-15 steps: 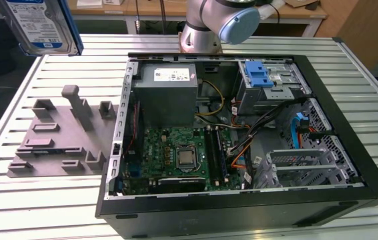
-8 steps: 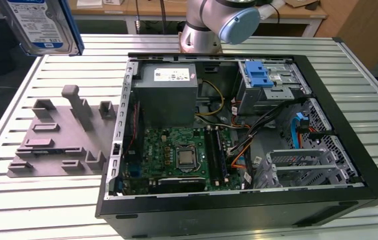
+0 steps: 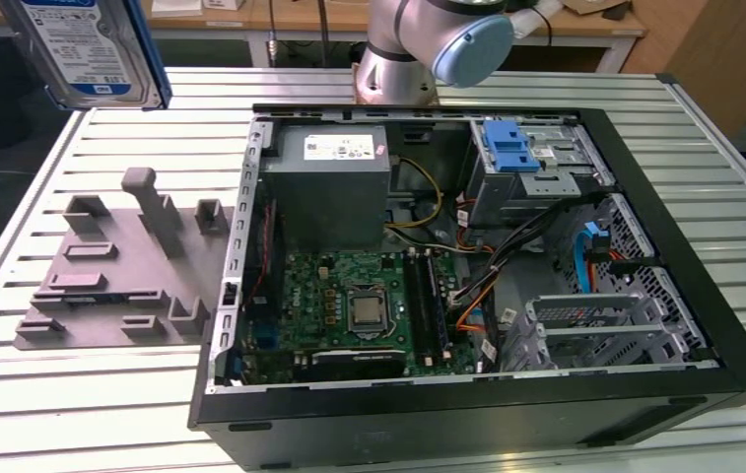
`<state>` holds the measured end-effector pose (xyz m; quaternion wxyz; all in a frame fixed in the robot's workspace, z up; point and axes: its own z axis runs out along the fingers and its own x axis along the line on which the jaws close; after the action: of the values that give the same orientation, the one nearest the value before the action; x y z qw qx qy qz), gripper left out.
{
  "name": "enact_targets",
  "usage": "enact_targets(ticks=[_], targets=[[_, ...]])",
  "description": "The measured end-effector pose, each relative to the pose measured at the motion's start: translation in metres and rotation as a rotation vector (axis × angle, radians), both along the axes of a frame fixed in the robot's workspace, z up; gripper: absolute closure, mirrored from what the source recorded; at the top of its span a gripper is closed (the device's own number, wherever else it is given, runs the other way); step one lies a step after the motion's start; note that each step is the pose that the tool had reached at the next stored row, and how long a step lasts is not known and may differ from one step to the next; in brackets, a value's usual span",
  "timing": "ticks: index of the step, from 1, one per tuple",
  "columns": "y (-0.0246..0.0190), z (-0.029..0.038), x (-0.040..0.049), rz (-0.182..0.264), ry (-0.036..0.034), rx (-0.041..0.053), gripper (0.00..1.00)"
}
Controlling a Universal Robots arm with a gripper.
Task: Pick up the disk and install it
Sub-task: 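Pick up the disk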
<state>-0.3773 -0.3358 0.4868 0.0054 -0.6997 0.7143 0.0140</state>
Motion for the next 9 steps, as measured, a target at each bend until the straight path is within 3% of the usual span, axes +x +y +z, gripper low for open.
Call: enact_targets(ticks=[9], targets=[[0.0,0.0,0.0021,0.0,0.0,0.0,0.63]])
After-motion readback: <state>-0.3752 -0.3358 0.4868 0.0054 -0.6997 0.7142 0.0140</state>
